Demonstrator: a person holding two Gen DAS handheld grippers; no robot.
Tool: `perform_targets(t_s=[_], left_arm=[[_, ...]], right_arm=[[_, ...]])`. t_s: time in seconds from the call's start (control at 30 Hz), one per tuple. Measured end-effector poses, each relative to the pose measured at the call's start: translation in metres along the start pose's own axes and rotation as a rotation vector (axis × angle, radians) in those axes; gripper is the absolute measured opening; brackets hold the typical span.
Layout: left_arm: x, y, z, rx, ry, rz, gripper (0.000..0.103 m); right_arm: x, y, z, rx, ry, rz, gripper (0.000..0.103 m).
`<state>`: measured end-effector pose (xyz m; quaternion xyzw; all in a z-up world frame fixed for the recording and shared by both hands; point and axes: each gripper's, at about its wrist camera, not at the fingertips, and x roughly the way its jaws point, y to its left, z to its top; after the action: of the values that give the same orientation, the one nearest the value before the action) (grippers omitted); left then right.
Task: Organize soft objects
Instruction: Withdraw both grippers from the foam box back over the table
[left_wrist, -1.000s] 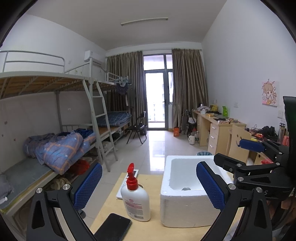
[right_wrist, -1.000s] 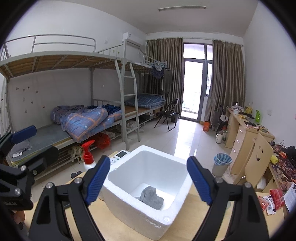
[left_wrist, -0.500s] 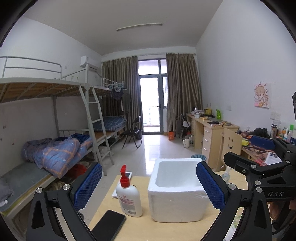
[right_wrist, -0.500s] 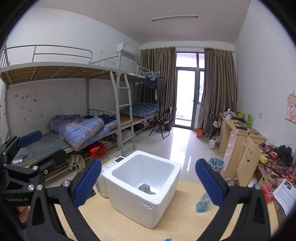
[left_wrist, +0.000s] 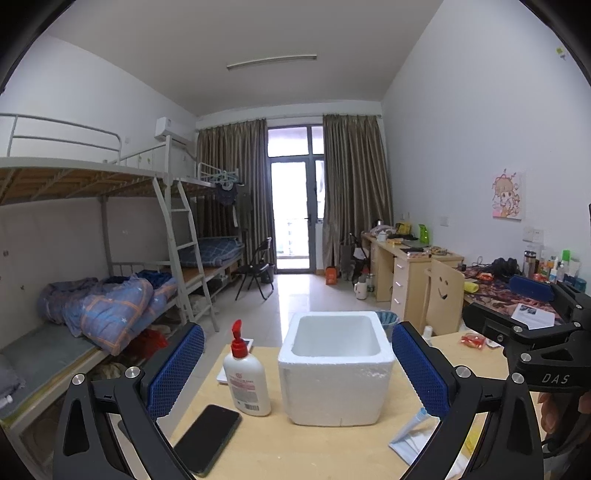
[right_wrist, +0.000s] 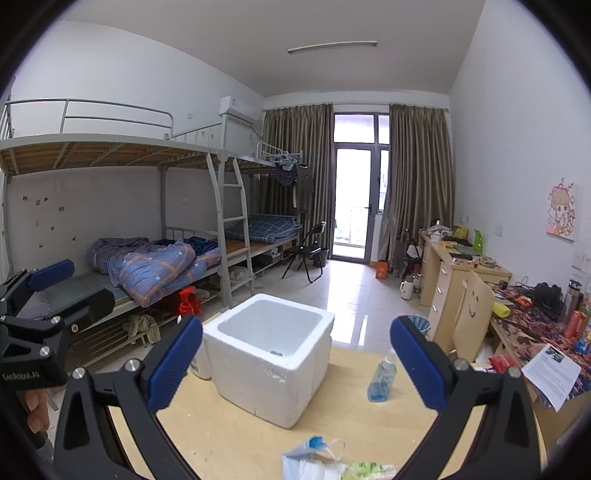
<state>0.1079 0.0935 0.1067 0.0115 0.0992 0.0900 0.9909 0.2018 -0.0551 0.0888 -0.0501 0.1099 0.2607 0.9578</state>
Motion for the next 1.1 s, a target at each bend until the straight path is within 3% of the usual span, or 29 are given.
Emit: perform_targets(t_s=[0.73, 1.1], left_arm=[[-0.047, -0.007, -0.034, -0.016, -0.054, -0.007, 0.102], [-0.044, -0.014, -0.066, -0.049, -0.05, -0.031, 0.102]], right_arm=[[-0.064, -0.01, -0.04, 0.062, -0.046, -0.023, 0.103], [-0.081, -0.018, -0.079, 0.086, -0.048, -0.088, 0.103]])
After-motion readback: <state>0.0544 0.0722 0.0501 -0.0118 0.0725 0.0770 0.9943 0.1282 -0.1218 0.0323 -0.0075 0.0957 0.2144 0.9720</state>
